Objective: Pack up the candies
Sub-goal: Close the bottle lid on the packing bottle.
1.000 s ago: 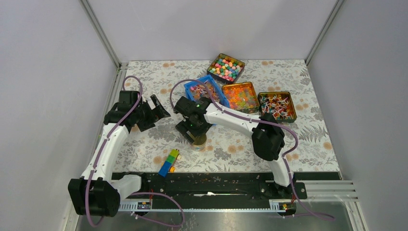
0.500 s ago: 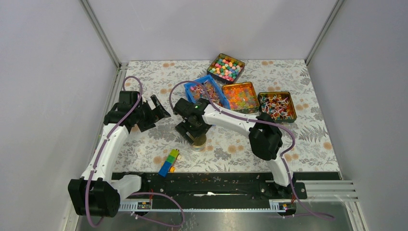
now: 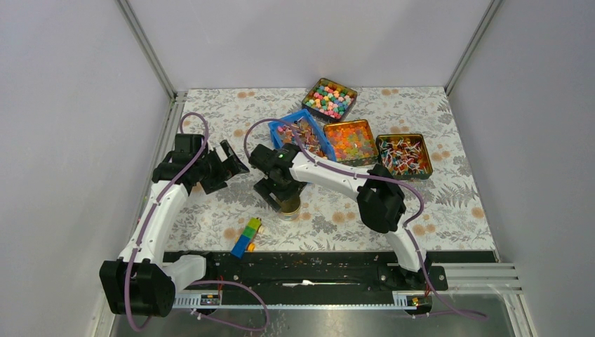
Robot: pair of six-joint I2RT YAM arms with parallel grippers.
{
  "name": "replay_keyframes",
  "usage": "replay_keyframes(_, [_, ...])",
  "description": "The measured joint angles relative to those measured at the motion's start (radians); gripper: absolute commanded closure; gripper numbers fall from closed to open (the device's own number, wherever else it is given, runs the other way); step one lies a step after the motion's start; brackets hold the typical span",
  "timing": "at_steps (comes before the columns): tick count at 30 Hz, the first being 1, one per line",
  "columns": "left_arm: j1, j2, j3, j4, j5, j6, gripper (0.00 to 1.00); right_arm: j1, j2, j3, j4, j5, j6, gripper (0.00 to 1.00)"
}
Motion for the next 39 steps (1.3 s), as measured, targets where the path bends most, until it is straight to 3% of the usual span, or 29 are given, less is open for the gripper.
replay_keyframes(8, [0.000, 0.000, 0.000, 0.000, 0.000, 0.000, 0.02, 0.000, -0.054, -0.104, 0.097, -0.001, 0.006, 0.18])
replay_keyframes(16, [0.000, 0.000, 0.000, 0.001, 0.000, -0.004, 0.02, 0.000, -0.079, -0.145, 0.140, 0.000, 0.004, 0.01])
replay_keyframes(27, [0.000, 0.003, -0.056, 0.043, 0.023, -0.026, 0.02, -0.005, -0.092, -0.221, 0.136, -0.032, -0.006, 0.00])
replay_keyframes(39, [-0.016, 0.101, -0.165, 0.167, 0.164, -0.033, 0.02, -0.063, -0.255, -0.321, 0.132, -0.143, -0.006, 0.00])
